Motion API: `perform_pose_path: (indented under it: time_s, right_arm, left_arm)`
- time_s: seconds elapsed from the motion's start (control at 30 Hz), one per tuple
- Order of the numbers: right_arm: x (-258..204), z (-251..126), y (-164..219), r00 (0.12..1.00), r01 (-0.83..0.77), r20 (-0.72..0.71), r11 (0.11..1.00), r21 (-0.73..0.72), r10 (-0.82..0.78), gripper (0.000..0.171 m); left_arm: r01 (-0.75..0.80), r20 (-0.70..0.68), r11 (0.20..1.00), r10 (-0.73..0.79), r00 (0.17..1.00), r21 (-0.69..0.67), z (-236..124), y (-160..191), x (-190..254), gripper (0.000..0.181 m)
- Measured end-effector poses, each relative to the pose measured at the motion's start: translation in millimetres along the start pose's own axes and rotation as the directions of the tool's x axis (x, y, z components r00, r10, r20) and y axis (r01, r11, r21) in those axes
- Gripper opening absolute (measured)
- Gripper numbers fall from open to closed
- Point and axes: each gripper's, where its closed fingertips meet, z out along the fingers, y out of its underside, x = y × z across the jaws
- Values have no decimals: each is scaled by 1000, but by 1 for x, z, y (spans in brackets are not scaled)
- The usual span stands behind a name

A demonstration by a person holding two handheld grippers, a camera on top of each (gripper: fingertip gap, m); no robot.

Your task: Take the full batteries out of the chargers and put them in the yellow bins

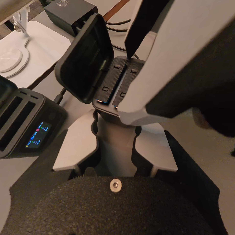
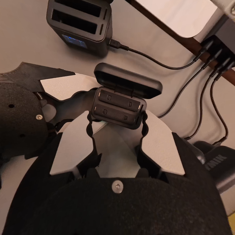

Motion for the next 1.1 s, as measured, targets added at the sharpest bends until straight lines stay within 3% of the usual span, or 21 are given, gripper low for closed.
perform_pose_path:
  time_s: [0.13,0.8,1.1]
  right_arm:
    - [-2,-4,-3,997,-56,56,998,-8,56,68]
    - [-4,-4,6,993,-113,-50,993,-20,112,64]
    - [-2,-5,5,993,-106,-47,993,54,109,57]
  left_arm:
    - [-1,1,1000,1,1000,-1,0,0,0,57]
    - [44,6,998,-44,999,35,-1,-8,1,59]
    - [71,6,997,-71,997,31,-1,-7,2,58]
